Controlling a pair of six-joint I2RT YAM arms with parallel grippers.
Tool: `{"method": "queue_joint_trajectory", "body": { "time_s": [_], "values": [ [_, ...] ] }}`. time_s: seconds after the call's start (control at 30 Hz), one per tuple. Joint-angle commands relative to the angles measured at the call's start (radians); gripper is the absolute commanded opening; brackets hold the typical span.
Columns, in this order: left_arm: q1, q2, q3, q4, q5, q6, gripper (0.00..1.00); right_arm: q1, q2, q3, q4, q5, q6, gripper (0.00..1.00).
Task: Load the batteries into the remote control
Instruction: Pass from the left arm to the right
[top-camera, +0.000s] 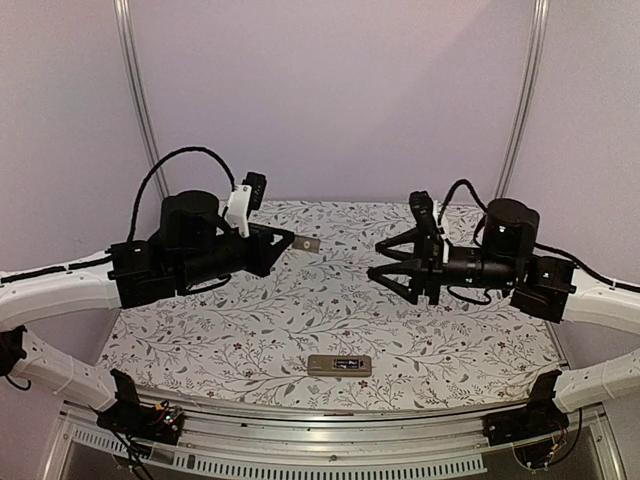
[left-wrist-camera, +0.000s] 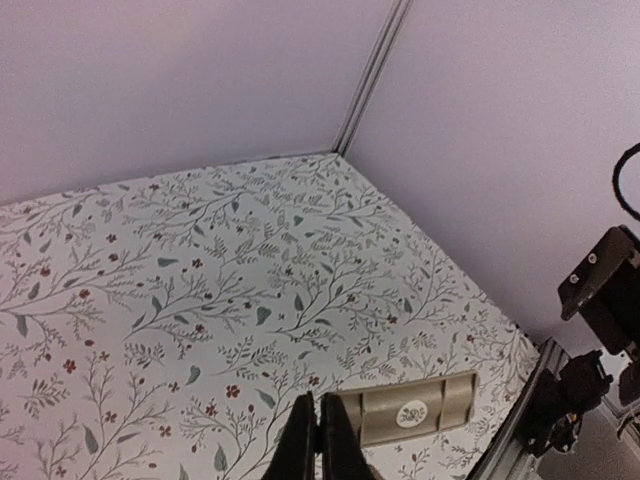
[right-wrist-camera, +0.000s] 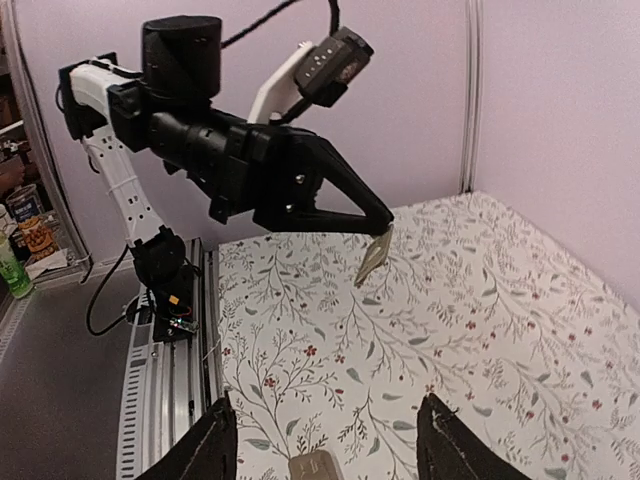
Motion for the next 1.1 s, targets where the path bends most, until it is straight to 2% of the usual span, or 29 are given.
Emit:
{"method": "queue_joint_trajectory", "body": {
  "time_s": [0.0,0.1,0.2,0.33,0.63,0.77,0.97,1.07],
  "values": [
    [-0.012,-0.019,0.07,0.241,0.231,0.095,0.0,0.0,-0.17,-0.095,0.154,-0.109,-0.446,0.63],
    [-0.016,0.023,0.129,0.281,0.417,0.086,0.0,0.003,-0.219,-0.065,0.156,-0.201,-0.729,0.66],
    [-0.019,0.056,0.154,0.333,0.53,0.053,0.0,0.002,-0.207,-0.001,0.155,-0.289,-0.916,0.66],
    [-0.035,0.088,0.169,0.404,0.624,0.022,0.0,0.006,-0.144,0.075,0.154,-0.303,-1.007,0.65],
    [-0.048,0.124,0.169,0.456,0.672,-0.023,0.0,0.021,-0.035,0.112,0.216,-0.295,-1.075,0.64],
    [-0.05,0.129,0.16,0.484,0.675,-0.033,0.0,0.021,-0.021,0.125,0.224,-0.342,-1.083,0.64],
    [-0.05,0.145,0.155,0.504,0.678,-0.043,0.0,0.023,0.03,0.115,0.347,-0.328,-1.025,0.5],
    [-0.051,0.143,0.149,0.506,0.672,-0.045,0.0,0.032,0.044,0.107,0.391,-0.339,-1.006,0.5]
  ]
}}
